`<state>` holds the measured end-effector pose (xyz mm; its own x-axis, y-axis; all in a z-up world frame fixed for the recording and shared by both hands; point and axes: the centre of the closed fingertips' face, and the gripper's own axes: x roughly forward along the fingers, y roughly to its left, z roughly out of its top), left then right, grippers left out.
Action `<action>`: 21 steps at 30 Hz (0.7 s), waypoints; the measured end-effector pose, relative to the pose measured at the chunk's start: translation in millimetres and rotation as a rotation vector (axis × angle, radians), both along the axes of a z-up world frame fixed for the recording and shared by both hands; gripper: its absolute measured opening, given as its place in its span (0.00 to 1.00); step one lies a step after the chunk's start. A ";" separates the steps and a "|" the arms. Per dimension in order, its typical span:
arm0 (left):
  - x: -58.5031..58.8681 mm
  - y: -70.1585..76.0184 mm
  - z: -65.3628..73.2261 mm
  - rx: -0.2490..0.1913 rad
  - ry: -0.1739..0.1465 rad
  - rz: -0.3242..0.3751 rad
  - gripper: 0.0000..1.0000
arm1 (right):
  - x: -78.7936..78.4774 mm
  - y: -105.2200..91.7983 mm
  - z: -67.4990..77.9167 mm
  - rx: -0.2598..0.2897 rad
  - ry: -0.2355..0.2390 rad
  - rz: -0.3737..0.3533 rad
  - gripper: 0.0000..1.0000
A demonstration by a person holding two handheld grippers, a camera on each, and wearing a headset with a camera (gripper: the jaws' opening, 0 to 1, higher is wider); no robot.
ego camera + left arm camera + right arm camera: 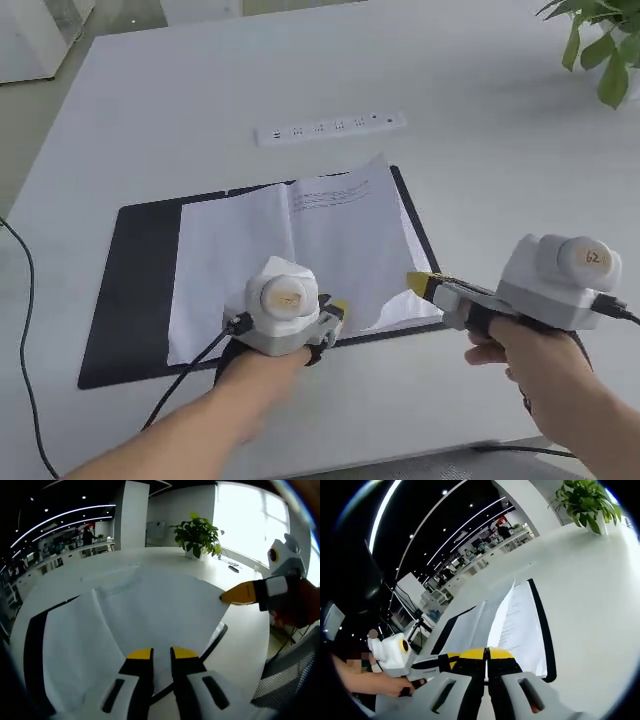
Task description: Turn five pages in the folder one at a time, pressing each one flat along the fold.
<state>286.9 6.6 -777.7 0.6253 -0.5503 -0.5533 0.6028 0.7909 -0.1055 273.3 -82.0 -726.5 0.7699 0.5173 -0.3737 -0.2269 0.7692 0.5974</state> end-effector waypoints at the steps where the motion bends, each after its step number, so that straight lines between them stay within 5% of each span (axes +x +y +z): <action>1: -0.3 4.2 3.7 -0.003 -0.008 0.006 0.12 | -0.1 4.3 3.9 0.004 -0.010 0.008 0.00; 15: -13.6 91.4 58.4 -0.050 -0.091 0.130 0.16 | -2.5 78.1 47.9 0.058 -0.084 0.128 0.00; 21: -22.5 127.9 69.7 -0.054 -0.111 0.170 0.17 | -4.3 118.4 57.2 0.108 -0.082 0.177 0.00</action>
<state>264.4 134.5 -708.0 0.7672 -0.4588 -0.4482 0.4715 0.8772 -0.0909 268.9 36.4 -669.4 0.6892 0.6805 -0.2488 -0.4038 0.6458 0.6480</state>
